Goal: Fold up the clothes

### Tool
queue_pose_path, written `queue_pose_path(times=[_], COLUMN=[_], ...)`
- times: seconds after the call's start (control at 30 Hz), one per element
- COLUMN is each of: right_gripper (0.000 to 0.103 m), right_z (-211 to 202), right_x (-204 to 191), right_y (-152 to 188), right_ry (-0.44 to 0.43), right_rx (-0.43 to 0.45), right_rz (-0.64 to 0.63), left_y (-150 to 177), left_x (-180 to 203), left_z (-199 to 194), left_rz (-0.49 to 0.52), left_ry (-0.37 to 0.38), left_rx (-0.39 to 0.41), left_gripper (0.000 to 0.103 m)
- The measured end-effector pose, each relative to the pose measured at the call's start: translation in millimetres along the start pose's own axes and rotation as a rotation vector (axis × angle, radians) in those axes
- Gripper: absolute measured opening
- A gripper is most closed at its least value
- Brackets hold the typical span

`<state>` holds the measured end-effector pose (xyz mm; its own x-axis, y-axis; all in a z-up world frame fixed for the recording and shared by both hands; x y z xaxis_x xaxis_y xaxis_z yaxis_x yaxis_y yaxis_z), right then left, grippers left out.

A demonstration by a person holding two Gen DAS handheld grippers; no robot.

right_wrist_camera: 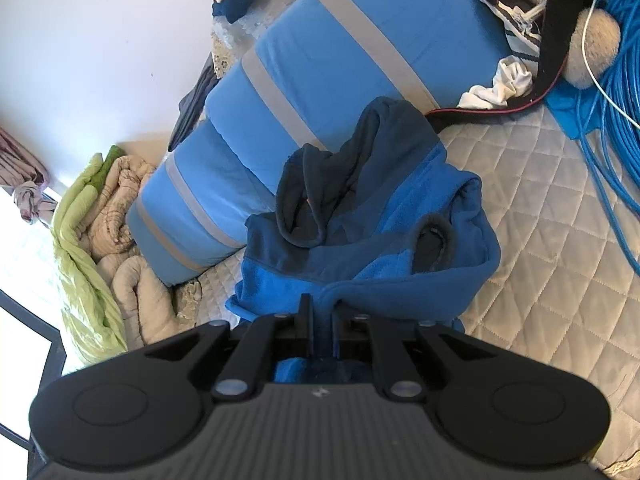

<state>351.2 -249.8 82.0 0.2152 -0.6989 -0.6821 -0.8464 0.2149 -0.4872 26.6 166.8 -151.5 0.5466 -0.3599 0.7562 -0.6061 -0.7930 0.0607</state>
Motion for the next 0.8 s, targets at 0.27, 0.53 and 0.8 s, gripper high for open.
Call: queue_pose_path(times=[0.27, 0.53, 0.8], right_gripper=[0.010, 0.008, 0.007], right_z=[-18.2, -69.1, -117.0], right_x=[16.2, 35.6, 40.9], right_y=[9.2, 20.9, 37.6], right_ry=[0.038, 0.065, 0.074], right_rx=[-0.014, 0.018, 0.037], right_rz=[0.020, 0.073, 0.089], left_y=[0.4, -4.3, 8.0], left_x=[43.0, 123.0, 158.9], left_z=[-54.4, -134.9, -171.2], left_rz=[0.086, 0.205, 0.258], left_ry=[0.013, 0.087, 0.086], left_rx=[0.144, 0.267, 0.295], left_gripper=[0.015, 0.014, 0.014])
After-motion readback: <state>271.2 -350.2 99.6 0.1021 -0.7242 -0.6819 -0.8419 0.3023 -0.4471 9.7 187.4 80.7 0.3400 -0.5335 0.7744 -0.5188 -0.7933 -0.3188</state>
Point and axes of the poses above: each gripper's, at about its wrist camera, not at the fingertips, and z roughly the way its jaws point, x to its right, y to its underside, the point moved 9 cm from there along z, roughly the way its jaws point, and after that the axes turned 4 degrees about y, right-handed, at the moved point
